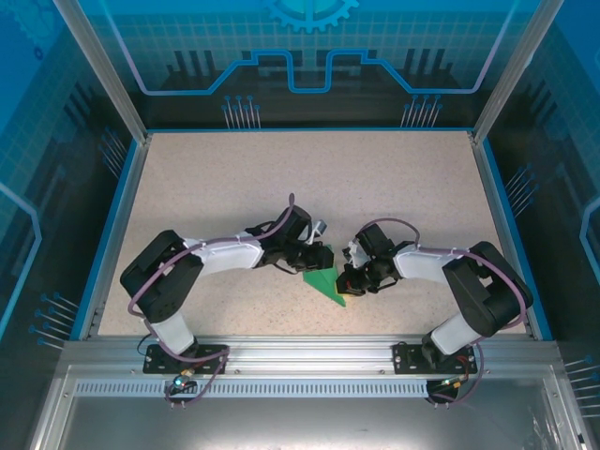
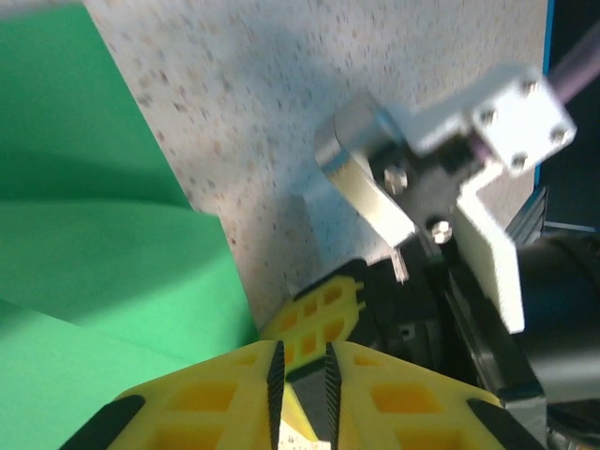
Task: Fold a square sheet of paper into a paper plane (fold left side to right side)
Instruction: Fourth fold the wing at the center of the table.
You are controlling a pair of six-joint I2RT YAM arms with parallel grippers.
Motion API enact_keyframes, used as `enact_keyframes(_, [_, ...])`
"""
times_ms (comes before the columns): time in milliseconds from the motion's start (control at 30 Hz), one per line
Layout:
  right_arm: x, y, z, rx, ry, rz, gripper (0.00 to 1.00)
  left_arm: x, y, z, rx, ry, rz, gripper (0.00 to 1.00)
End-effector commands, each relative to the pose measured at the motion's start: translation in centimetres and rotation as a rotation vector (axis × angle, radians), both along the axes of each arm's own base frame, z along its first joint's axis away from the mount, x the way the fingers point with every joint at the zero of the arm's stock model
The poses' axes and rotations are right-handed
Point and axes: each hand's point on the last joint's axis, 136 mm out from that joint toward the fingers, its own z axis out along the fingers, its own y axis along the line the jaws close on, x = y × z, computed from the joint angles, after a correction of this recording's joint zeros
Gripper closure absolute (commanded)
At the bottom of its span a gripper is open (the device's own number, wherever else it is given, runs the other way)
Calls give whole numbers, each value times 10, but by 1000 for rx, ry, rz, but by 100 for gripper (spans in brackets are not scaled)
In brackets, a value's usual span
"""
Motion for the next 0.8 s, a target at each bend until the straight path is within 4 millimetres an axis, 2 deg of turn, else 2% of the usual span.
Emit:
enact_keyframes(0, [-21,-29,-33,-179,76,-1,100,-17,1,-19,35,31,-49,80])
enact_keyframes(433, [-24,-29,-35,-189,87,8,100,-26,-7,-49,33,72,-65,85])
enact_keyframes(667, [-27,-34,-38,-227,98,16,100,-22,0,-70,100,65,-52,85])
enact_keyframes(767, [-29,-37,-39,-247,100,24,100,-19,9,-77,167,55,-37,85])
